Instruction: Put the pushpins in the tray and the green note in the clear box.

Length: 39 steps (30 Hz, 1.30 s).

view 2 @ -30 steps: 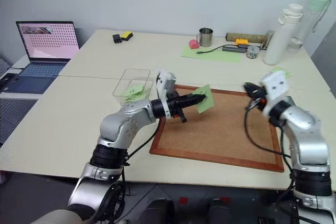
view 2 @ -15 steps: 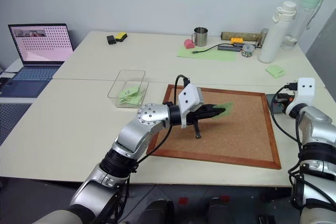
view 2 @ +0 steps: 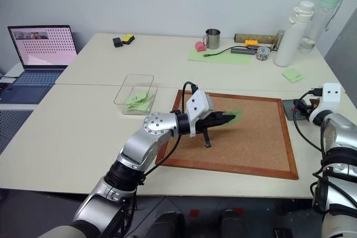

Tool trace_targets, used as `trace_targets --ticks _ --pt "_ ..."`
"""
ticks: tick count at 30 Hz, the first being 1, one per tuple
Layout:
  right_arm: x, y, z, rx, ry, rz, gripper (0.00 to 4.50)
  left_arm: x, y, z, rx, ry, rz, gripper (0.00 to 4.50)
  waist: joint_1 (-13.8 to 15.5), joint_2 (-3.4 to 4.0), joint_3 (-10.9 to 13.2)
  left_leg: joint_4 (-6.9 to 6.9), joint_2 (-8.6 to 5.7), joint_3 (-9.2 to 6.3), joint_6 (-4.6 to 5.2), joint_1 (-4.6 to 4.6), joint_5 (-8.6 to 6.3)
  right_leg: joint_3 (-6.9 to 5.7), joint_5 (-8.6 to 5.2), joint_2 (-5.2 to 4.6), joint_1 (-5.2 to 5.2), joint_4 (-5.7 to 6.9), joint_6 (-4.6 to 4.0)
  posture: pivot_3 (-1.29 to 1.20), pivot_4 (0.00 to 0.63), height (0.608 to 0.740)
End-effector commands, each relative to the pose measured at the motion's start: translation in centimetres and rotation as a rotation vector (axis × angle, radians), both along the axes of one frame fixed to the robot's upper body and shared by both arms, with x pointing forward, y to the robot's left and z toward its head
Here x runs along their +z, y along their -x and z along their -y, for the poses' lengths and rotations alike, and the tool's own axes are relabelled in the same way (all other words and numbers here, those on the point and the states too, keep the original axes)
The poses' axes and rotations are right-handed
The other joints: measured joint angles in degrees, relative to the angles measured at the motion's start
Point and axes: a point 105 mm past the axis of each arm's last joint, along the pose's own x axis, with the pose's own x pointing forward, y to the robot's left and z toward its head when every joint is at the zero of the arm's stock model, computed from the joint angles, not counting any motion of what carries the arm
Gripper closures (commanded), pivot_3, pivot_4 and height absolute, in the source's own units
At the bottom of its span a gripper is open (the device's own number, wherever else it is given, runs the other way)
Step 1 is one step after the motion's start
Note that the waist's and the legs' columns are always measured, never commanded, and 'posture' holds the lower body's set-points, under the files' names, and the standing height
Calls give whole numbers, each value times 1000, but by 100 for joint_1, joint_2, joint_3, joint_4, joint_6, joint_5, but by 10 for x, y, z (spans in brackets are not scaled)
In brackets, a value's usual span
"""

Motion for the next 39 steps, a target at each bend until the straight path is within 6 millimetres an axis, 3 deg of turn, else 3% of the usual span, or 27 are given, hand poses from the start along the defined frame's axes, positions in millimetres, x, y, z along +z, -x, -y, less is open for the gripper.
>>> trace_targets --ticks 1,4,7,10,13,23,34,37,39 --pt "38 29 -69 358 60 164 1427 27 -21 -28 155 90 18 4500 1 0 0 -2 0 -6 0 -1 0 -4 -1 0 0 1 1 0 150 740" --pt "43 58 -110 529 47 189 1427 36 -40 -59 321 136 19 4500 -20 2 0 -3 6 -16 0 0 -1 -10 -1 6 -1 5 1 0 150 740" --pt "51 89 -154 686 -5 198 1427 45 -67 -119 615 151 60 4500 -24 2 0 0 5 -17 0 1 -1 -8 -1 5 -1 10 1 0 150 740" --pt "62 108 -183 790 -60 201 1427 47 -87 -185 908 111 97 4500 -19 1 1 3 6 -21 -1 5 0 -8 -1 7 0 12 0 0 150 740" --pt "67 117 -200 841 -70 189 1427 39 -97 -218 1046 26 120 4500 10 -6 3 8 3 -26 -2 6 1 -13 0 6 4 10 1 0 150 740" --pt "61 113 -199 775 -38 165 1427 14 -113 -228 1134 -48 94 4500 215 -28 12 2 -4 -24 -4 -14 0 -23 3 -10 -4 -5 3 0 150 740" --pt "60 113 -190 732 -25 164 1395 17 -116 -220 1107 -30 117 2445 156 -29 12 3 -2 -24 -4 -11 0 -24 3 -8 -4 2 2 0 150 740" --pt "60 113 -186 714 -18 166 1395 23 -113 -206 1023 11 101 1856 155 -29 12 3 -1 -24 -4 -10 0 -25 3 -8 -4 3 2 0 150 740" --pt "60 113 -181 702 0 163 1395 28 -108 -196 937 33 84 1856 155 -29 13 3 -2 -24 -4 -11 0 -24 3 -8 -4 2 2 0 150 740"
